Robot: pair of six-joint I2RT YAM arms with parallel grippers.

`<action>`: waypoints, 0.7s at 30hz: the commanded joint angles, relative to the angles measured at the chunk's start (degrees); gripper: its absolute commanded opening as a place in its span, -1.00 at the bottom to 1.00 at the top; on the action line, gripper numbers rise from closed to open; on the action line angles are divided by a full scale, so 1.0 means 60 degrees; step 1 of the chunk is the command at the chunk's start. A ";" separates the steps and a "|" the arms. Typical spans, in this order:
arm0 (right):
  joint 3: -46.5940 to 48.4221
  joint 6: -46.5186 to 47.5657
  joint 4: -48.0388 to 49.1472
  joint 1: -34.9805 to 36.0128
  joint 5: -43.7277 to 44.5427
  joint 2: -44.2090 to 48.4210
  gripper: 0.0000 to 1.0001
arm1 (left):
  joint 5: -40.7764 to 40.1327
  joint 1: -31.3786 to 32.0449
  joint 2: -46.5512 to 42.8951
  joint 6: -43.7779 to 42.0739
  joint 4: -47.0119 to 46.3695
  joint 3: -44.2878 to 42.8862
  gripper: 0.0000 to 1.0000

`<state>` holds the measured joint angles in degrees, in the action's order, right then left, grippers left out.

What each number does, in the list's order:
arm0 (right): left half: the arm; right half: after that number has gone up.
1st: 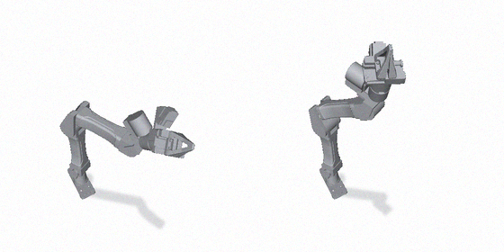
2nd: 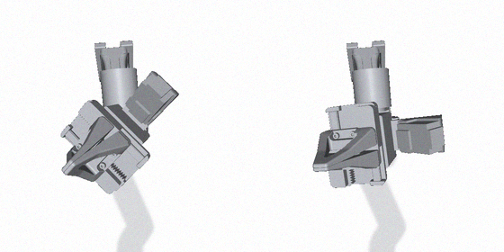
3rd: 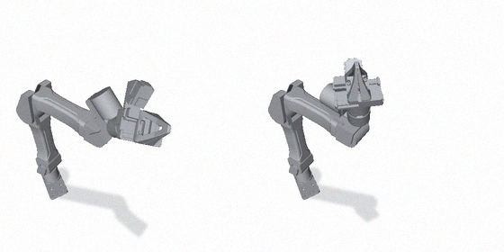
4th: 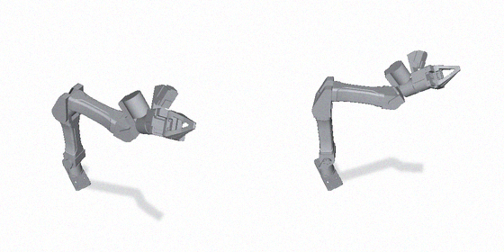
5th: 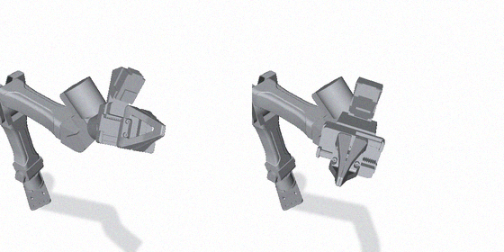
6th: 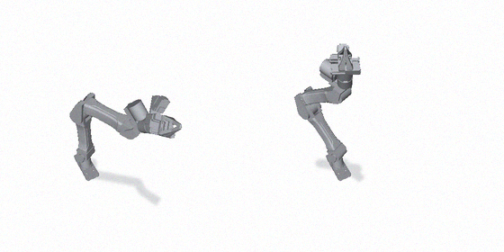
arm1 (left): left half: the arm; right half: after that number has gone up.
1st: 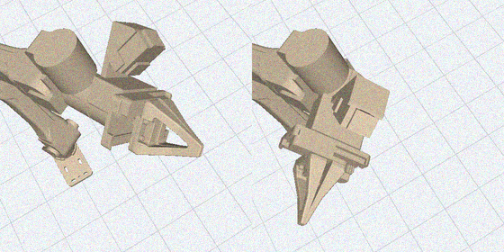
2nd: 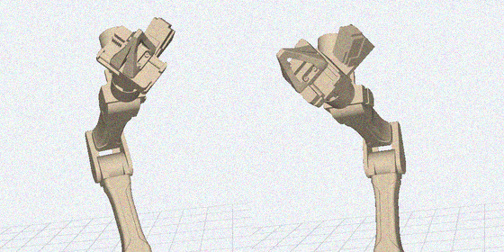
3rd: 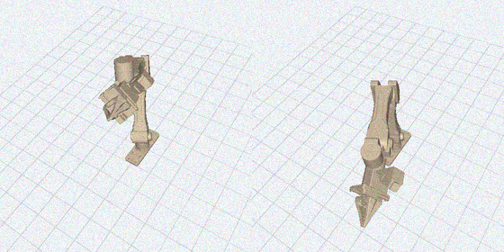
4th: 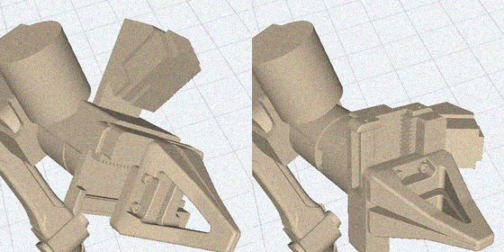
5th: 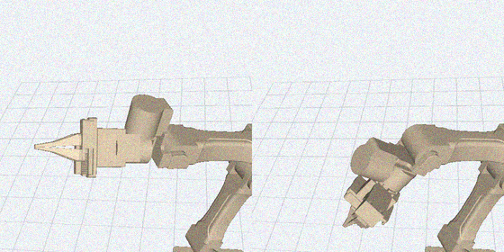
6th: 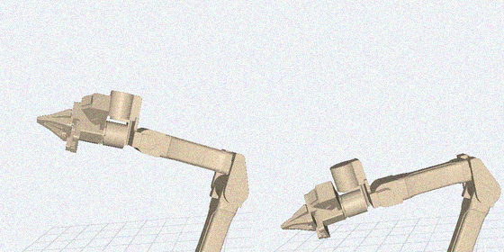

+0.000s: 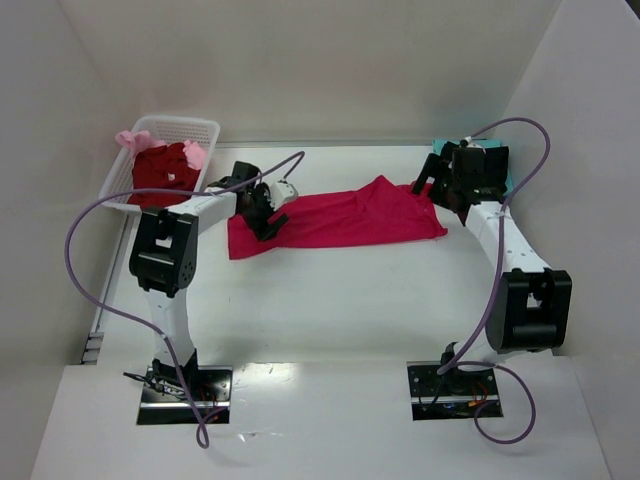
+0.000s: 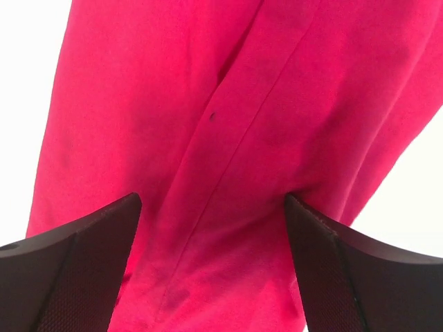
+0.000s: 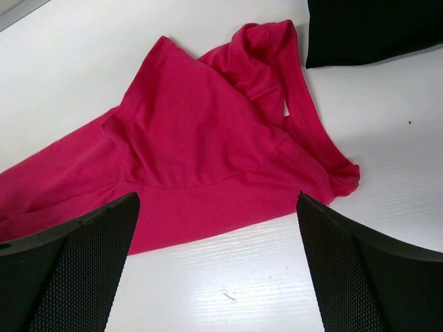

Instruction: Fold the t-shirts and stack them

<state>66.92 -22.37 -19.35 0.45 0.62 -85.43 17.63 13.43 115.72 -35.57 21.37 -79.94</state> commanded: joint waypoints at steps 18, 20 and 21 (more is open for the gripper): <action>-0.0137 0.0169 0.0091 -0.0031 0.0072 0.0966 0.99 | -0.0274 0.1028 -0.0449 0.1490 0.1755 -0.0285 0.89; -0.0137 0.0169 0.0091 -0.0031 0.0072 0.0966 0.99 | -0.0097 0.1028 -0.0449 0.1796 0.1757 -0.0197 0.89; -0.0137 0.0169 0.0091 -0.0031 0.0072 0.0966 0.99 | -0.0096 0.1028 -0.0449 0.1798 0.1757 -0.0008 0.89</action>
<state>66.08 -22.37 -19.38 0.45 0.64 -82.19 14.00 19.38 113.36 -27.57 29.50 -79.50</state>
